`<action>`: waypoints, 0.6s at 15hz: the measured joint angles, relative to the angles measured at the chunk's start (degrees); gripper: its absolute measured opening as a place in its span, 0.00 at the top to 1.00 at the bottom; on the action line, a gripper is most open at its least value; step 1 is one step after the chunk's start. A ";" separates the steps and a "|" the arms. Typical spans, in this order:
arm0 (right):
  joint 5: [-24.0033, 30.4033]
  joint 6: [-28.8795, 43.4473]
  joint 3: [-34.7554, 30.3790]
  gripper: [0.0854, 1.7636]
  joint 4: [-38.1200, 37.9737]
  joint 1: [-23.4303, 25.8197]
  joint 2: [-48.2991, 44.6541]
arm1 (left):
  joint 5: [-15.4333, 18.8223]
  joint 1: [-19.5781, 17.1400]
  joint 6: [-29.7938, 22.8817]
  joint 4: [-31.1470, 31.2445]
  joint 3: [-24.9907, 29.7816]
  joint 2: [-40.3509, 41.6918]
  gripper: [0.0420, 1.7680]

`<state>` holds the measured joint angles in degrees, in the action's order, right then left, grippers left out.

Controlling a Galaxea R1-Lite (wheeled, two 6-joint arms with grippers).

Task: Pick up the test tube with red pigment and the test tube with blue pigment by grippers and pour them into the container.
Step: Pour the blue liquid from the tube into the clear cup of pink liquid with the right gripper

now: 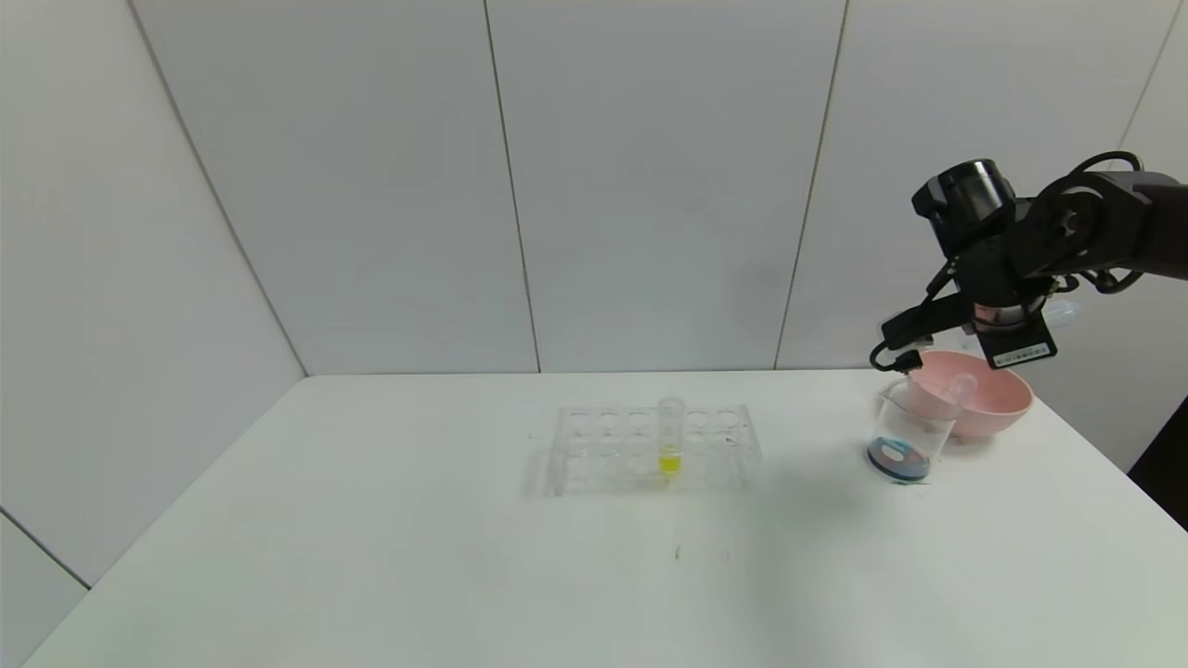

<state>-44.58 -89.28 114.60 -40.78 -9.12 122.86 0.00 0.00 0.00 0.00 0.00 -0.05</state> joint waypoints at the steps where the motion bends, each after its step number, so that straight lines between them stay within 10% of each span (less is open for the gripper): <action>1: -0.06 -0.24 0.00 0.76 0.00 -0.11 -0.01 | 0.00 0.00 0.00 0.00 0.00 0.00 0.00; 9: -0.09 -0.71 0.00 0.76 0.00 -0.46 -0.32 | 0.00 0.00 0.00 0.00 0.00 0.00 0.00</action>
<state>-44.67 -89.99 114.60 -40.78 -9.58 122.54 0.00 0.00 0.00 0.00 0.00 -0.05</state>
